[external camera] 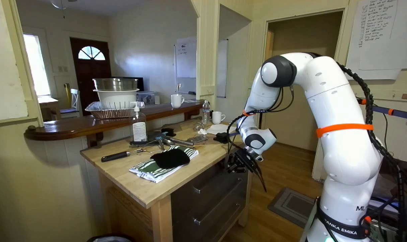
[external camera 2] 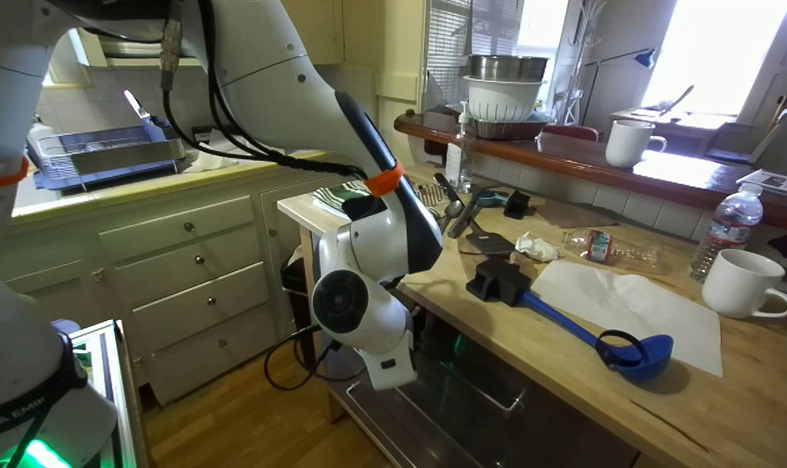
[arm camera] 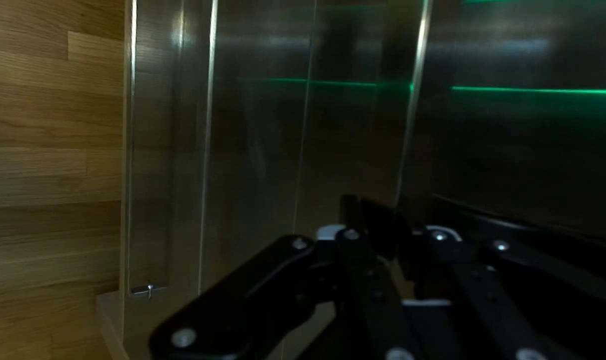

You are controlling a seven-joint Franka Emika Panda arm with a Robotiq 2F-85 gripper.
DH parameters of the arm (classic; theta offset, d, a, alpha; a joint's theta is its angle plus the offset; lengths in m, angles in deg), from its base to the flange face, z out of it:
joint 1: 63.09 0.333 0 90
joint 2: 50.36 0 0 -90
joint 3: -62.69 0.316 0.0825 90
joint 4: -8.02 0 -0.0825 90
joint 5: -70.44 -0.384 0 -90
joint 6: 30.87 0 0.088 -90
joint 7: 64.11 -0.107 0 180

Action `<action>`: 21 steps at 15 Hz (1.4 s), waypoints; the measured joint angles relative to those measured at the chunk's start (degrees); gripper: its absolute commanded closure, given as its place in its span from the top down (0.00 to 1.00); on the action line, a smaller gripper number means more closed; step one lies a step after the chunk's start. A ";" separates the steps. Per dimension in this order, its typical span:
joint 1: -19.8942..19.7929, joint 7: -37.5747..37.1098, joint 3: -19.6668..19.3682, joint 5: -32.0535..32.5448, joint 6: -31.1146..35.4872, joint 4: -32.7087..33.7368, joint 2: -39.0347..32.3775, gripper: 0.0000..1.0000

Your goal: Open the drawer

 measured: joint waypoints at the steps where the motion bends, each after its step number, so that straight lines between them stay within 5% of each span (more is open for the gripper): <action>1: 0.00 -0.59 -0.16 1.26 0.02 -0.44 0.31 0.05; 8: -0.21 -0.75 -3.33 8.17 1.39 -10.69 6.53 0.05; 9: -0.44 -0.28 -3.87 8.91 2.04 -13.02 7.92 0.18; 10: -0.72 0.27 -4.28 9.53 2.89 -15.28 9.25 0.44; 12: -1.40 1.38 -4.91 10.09 5.14 -19.68 11.72 0.48; 19: -2.46 5.25 -5.07 10.65 10.26 -28.01 14.63 0.97; 21: -2.42 5.28 -4.59 11.65 11.36 -27.95 14.68 1.00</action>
